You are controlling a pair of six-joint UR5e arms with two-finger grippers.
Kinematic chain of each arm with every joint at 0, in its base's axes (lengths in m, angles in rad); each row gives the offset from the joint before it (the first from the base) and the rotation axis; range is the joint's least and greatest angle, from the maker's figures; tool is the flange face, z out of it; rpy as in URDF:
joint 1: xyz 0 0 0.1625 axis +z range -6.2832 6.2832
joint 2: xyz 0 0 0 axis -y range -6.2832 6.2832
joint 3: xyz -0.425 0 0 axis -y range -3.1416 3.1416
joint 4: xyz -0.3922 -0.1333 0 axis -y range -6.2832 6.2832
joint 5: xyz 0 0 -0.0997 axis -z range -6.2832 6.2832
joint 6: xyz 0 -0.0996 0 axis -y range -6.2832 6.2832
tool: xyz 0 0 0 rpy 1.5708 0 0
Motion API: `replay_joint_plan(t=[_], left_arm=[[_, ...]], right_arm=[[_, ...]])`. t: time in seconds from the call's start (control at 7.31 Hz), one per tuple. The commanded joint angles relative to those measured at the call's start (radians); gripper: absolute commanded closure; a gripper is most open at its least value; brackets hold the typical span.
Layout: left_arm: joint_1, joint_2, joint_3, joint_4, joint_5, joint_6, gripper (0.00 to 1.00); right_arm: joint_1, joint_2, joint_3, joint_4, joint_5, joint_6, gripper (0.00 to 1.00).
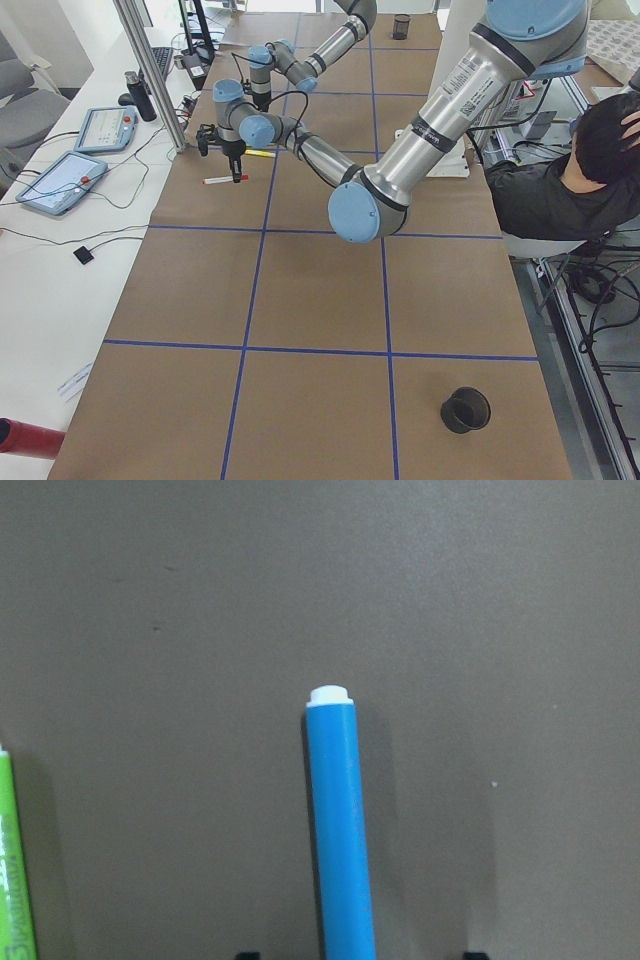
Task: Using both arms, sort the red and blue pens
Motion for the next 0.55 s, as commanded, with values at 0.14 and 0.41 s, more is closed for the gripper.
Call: replay_joint_plan(t=[0.14, 0.41], left_arm=[[0.001, 0.01, -0.003, -0.002, 0.001, 0.002, 1.0], [0.001, 0.011, -0.009, 0.0, 0.001, 0.003, 1.0]], right_arm=[[0.0, -0.003, 0.0, 0.0, 0.0, 0.0, 0.68], [0.0, -0.003, 0.0, 0.0, 0.0, 0.0, 0.99]])
